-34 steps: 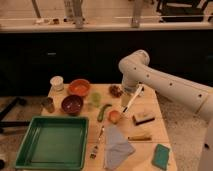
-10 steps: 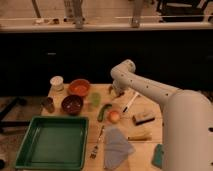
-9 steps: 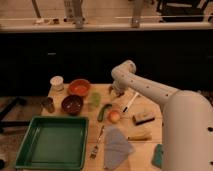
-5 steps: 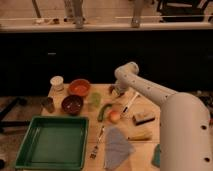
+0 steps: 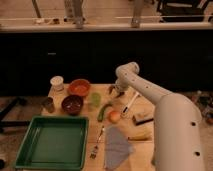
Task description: Place grapes in metal cup
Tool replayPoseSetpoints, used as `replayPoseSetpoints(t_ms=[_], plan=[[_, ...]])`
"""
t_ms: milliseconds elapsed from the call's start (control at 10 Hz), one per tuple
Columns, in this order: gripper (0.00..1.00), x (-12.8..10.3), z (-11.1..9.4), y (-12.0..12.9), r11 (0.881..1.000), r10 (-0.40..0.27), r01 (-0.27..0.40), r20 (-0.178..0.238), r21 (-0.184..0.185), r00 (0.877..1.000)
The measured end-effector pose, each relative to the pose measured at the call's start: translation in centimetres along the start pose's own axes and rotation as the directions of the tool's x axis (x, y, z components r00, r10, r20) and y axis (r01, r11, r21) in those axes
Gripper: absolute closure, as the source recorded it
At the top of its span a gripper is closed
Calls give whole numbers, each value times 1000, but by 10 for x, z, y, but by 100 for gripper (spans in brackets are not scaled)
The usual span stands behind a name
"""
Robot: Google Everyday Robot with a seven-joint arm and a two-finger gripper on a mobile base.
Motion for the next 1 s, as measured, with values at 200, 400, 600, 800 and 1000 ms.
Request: replayPoseSetpoints(t_ms=[200, 400, 600, 800, 1000], plan=[[20, -9, 6, 1, 1000, -16, 16, 4, -12, 1000], [20, -18, 10, 2, 999, -27, 28, 10, -24, 1000], [20, -22, 14, 2, 999, -35, 35, 12, -35, 999], [27, -23, 18, 2, 998, -43, 44, 12, -47, 999], [50, -20, 21, 1, 997, -48, 49, 17, -67, 999]])
